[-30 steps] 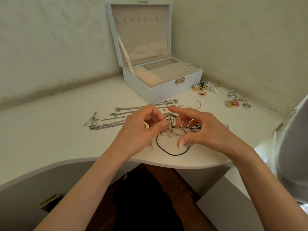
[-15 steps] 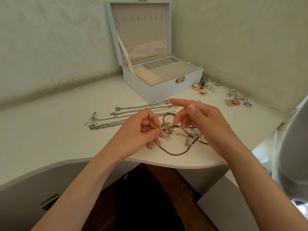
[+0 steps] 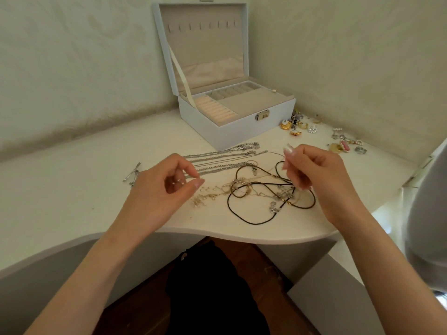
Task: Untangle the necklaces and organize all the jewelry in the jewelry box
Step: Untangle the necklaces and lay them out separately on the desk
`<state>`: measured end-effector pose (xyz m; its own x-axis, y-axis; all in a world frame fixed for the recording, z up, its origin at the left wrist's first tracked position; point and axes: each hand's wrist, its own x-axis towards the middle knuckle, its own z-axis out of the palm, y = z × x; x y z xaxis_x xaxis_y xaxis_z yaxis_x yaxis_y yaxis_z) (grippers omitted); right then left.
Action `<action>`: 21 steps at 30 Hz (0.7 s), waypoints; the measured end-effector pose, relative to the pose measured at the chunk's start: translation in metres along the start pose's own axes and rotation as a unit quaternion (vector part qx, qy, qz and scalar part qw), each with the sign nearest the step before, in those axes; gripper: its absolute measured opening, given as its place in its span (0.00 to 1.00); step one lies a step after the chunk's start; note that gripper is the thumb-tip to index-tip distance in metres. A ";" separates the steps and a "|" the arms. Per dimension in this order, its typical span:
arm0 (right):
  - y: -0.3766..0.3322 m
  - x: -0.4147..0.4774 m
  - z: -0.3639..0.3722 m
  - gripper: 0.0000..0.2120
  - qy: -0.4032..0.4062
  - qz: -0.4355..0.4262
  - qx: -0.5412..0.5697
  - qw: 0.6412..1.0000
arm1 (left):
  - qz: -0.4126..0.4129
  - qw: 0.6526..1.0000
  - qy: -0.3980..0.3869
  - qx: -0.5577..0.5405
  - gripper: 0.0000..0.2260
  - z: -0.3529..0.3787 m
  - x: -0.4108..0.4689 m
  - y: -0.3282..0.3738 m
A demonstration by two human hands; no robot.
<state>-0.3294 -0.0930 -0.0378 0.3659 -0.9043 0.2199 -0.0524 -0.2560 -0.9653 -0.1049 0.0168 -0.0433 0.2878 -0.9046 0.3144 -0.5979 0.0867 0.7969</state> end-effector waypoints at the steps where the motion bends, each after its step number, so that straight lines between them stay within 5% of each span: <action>1: 0.002 0.000 0.000 0.16 0.013 -0.008 -0.023 1.000 | -0.001 1.000 0.010 0.005 0.04 -0.002 -0.001 -0.002; 5: 0.014 0.002 -0.001 0.19 0.037 -0.037 -0.238 0.970 | -0.012 0.997 0.026 0.072 0.10 -0.009 -0.004 -0.011; 10: 0.023 0.002 0.003 0.17 0.010 -0.106 -0.487 0.867 | -0.050 0.980 0.013 0.194 0.11 -0.015 -0.015 -0.017; 13: 0.022 0.001 0.008 0.08 0.022 -0.164 -0.491 0.855 | -0.049 0.965 -0.019 0.259 0.10 -0.015 -0.017 -0.016; 17: 0.010 0.000 0.029 0.05 -0.071 -0.141 -0.389 0.908 | -0.020 0.967 0.002 0.252 0.08 -0.006 -0.012 -0.013; 21: 0.008 0.004 0.049 0.05 -0.125 -0.136 -0.432 0.883 | 0.017 0.970 -0.049 0.237 0.09 0.013 -0.002 -0.007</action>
<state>-0.2831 -0.0815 -0.0516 0.6626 -0.6925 0.2852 -0.5800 -0.7154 -0.3895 -0.1110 0.0125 -0.0568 0.2040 -0.9418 0.2670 -0.8895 -0.0644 0.4523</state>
